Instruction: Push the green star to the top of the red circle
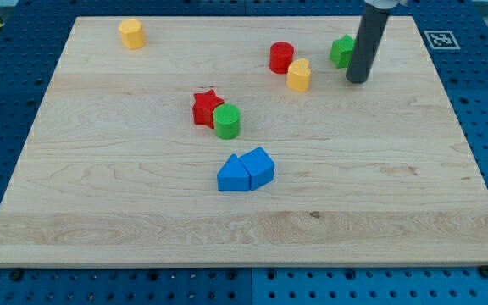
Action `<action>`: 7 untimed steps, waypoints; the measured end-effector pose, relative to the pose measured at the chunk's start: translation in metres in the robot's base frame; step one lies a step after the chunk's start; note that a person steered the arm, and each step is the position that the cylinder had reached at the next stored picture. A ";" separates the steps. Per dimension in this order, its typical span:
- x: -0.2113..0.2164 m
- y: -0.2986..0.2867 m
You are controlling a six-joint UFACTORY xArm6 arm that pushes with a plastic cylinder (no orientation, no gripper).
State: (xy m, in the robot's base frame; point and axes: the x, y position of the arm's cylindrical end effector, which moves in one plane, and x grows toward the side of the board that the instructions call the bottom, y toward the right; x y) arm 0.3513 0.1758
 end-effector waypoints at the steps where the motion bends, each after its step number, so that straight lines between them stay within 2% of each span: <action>1: -0.025 0.015; 2: -0.053 -0.020; 3: -0.053 -0.088; 4: -0.056 -0.108; 6: -0.050 -0.037; 7: -0.084 -0.041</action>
State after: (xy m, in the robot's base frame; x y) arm 0.2677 0.1344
